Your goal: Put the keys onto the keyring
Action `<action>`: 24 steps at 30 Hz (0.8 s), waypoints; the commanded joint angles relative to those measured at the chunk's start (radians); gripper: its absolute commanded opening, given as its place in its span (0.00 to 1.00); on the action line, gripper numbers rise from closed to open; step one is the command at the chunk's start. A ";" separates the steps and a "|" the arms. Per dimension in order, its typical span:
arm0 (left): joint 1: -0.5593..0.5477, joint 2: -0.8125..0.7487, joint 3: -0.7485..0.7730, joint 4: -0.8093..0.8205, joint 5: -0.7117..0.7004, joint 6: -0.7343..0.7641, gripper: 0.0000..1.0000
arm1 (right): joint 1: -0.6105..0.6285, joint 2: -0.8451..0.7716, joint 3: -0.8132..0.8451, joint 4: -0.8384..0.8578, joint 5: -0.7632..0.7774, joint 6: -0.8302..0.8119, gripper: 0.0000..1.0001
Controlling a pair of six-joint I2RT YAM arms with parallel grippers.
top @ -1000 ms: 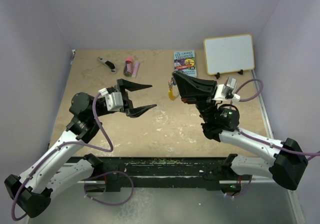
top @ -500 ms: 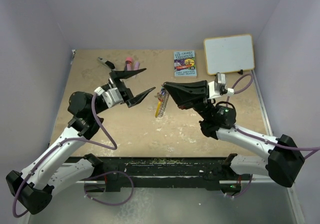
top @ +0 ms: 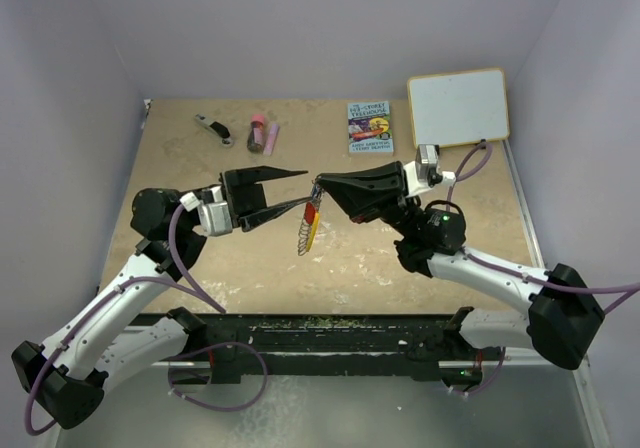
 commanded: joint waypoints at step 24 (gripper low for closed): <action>-0.005 -0.012 0.067 -0.106 0.125 0.088 0.34 | -0.007 -0.024 0.110 0.071 -0.188 0.065 0.00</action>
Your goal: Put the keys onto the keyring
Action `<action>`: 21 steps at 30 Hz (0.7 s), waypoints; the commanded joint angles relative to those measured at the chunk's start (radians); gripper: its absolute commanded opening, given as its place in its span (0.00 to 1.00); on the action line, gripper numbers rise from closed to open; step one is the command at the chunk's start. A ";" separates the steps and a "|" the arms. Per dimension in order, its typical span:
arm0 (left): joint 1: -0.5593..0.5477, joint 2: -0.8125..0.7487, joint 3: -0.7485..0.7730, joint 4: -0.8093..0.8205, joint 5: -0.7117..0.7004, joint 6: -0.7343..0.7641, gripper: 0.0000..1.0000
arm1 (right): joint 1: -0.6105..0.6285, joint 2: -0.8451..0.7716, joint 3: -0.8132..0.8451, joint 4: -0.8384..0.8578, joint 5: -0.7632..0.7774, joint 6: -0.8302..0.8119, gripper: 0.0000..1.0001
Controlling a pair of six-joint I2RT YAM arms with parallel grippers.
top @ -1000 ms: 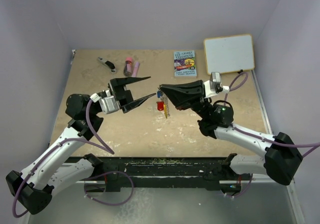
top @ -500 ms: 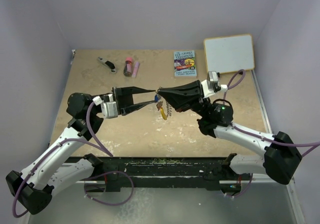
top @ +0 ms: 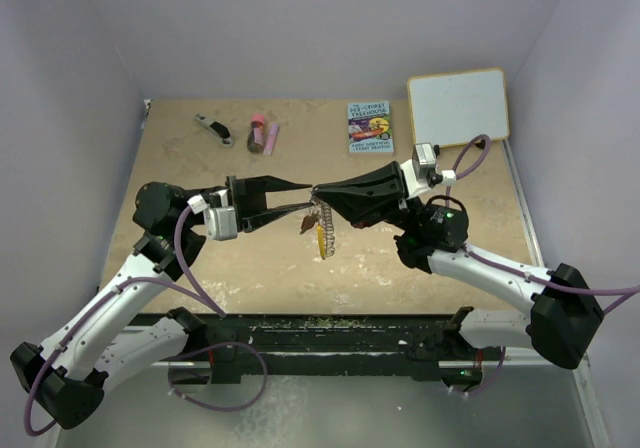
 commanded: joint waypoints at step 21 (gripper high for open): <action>-0.005 -0.005 0.078 0.011 0.068 -0.006 0.23 | -0.003 0.027 0.090 0.074 -0.114 0.037 0.00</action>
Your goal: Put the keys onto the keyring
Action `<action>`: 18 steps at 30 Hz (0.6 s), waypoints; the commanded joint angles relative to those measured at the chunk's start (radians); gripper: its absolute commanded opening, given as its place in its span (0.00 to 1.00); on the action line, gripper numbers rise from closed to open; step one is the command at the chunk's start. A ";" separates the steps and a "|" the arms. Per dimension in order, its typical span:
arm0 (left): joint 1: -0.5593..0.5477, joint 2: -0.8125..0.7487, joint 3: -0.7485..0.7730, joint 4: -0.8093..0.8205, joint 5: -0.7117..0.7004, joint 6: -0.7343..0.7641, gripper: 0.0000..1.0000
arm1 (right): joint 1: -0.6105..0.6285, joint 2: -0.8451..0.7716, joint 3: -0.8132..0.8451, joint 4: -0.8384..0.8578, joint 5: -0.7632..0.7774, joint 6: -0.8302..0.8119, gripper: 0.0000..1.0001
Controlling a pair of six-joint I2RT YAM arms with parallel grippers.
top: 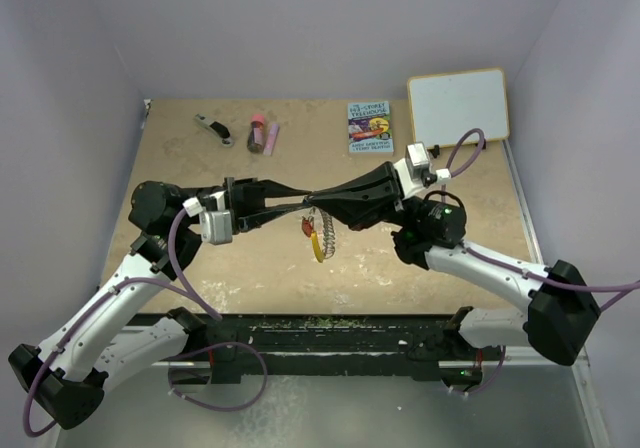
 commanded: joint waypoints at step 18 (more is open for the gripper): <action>-0.005 0.003 0.033 0.048 0.000 -0.023 0.04 | -0.003 0.160 0.100 0.283 -0.032 0.169 0.00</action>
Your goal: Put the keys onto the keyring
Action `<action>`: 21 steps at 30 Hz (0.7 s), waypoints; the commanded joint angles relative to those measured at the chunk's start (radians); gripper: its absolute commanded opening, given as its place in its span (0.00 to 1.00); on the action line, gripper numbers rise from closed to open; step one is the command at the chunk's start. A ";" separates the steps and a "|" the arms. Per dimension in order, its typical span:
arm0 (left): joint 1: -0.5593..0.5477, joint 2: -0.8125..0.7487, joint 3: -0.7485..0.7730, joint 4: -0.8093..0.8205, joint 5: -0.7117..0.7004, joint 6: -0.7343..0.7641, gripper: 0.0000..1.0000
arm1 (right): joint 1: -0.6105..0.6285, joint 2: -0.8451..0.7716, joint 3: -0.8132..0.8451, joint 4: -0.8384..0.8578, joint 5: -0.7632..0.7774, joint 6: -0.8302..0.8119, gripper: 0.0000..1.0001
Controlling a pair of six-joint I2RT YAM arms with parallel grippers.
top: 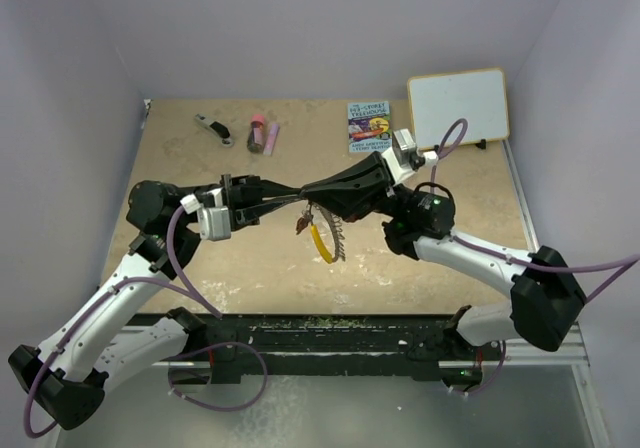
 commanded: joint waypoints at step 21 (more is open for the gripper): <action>-0.009 -0.010 0.010 0.033 -0.206 -0.039 0.36 | 0.055 -0.023 -0.084 0.200 0.266 -0.165 0.00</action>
